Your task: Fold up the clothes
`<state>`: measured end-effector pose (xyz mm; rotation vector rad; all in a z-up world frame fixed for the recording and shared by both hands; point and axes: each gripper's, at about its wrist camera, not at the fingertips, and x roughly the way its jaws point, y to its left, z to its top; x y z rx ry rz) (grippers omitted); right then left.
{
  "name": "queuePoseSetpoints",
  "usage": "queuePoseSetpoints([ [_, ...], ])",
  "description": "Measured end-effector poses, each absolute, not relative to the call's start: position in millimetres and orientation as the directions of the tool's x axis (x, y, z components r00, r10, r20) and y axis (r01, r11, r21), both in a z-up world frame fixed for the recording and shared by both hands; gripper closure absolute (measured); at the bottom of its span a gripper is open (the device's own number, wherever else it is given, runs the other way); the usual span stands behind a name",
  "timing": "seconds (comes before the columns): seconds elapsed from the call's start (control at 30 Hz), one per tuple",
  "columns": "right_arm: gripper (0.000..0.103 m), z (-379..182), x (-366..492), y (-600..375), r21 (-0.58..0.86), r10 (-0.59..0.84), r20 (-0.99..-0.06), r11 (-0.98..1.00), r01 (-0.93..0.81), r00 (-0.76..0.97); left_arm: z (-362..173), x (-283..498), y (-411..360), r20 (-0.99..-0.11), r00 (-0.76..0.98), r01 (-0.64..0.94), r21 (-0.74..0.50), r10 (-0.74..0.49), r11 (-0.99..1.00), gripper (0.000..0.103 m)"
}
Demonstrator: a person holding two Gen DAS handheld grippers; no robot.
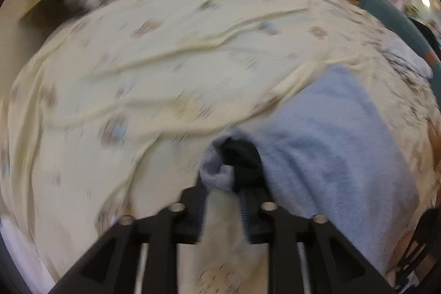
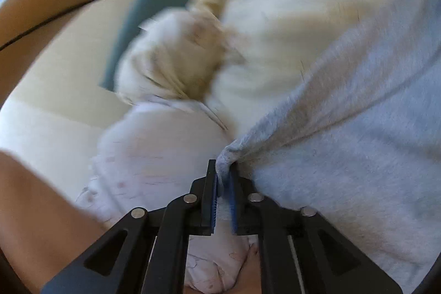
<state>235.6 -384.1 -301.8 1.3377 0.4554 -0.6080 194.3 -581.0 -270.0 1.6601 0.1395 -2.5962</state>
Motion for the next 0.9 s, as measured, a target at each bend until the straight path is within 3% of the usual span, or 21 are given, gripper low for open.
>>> queuePoseSetpoints([
  [0.03, 0.089, -311, 241, -386, 0.761, -0.121, -0.630, 0.101, 0.641, 0.767, -273, 202, -587, -0.910, -0.415, 0.129, -0.046, -0.012, -0.991, 0.072],
  [0.1, 0.068, -311, 253, -388, 0.776, -0.104, -0.609, 0.127, 0.618, 0.786, -276, 216, -596, -0.912, -0.410, 0.184, -0.045, -0.035, -0.982, 0.072],
  [0.17, 0.057, -297, 261, -387, 0.794, -0.133, -0.569, 0.167, 0.584, 0.812, -269, 224, -598, -0.908, -0.417, 0.219, -0.049, -0.048, -0.975, 0.072],
  [0.23, 0.029, -282, 267, -386, 0.807, -0.166, -0.533, 0.197, 0.557, 0.830, -254, 227, -591, -0.890, -0.453, 0.222, -0.052, -0.056, -0.974, 0.072],
  [0.3, 0.012, -268, 270, -386, 0.817, -0.189, -0.506, 0.207, 0.538, 0.842, -237, 225, -580, -0.871, -0.480, 0.226, -0.007, -0.105, -0.974, 0.071],
  [0.37, 0.013, -254, 268, -385, 0.814, -0.224, -0.499, 0.210, 0.542, 0.837, -221, 224, -574, -0.851, -0.507, 0.250, 0.008, -0.138, -0.968, 0.071],
  [0.43, 0.013, -240, 258, -384, 0.773, -0.310, -0.528, 0.210, 0.599, 0.790, -212, 217, -566, -0.837, -0.537, 0.262, -0.054, -0.100, -0.963, 0.067],
  [0.53, 0.019, -232, 211, -373, 0.718, -0.468, -0.564, 0.128, 0.684, 0.680, -204, 203, -550, -0.814, -0.579, 0.270, -0.145, -0.040, -0.952, 0.065],
  [0.57, 0.030, -232, 189, -364, 0.666, -0.523, -0.598, 0.096, 0.739, 0.607, -205, 197, -541, -0.807, -0.589, 0.267, -0.159, -0.030, -0.950, 0.065],
  [0.6, 0.067, -232, 166, -355, 0.599, -0.575, -0.633, 0.060, 0.799, 0.518, -206, 192, -533, -0.800, -0.599, 0.264, -0.174, -0.020, -0.949, 0.065],
  [0.63, 0.077, -237, 135, -345, 0.532, -0.602, -0.681, -0.014, 0.847, 0.418, -212, 186, -525, -0.802, -0.597, 0.261, -0.198, 0.003, -0.945, 0.066],
  [0.67, 0.083, -242, 106, -341, 0.488, -0.604, -0.717, -0.079, 0.869, 0.348, -220, 179, -519, -0.806, -0.591, 0.258, -0.224, 0.029, -0.940, 0.080],
  [0.7, 0.099, -247, 80, -337, 0.451, -0.600, -0.746, -0.136, 0.882, 0.290, -227, 173, -512, -0.809, -0.585, 0.256, -0.250, 0.056, -0.934, 0.102],
  [0.8, 0.099, -254, 25, -338, 0.350, -0.566, -0.807, -0.223, 0.910, 0.172, -252, 159, -488, -0.827, -0.544, 0.204, -0.293, 0.141, -0.934, 0.103],
  [0.9, 0.099, -264, 17, -367, 0.331, -0.504, -0.839, -0.179, 0.927, 0.203, -280, 152, -482, -0.857, -0.492, 0.238, -0.305, 0.156, -0.922, 0.103],
])
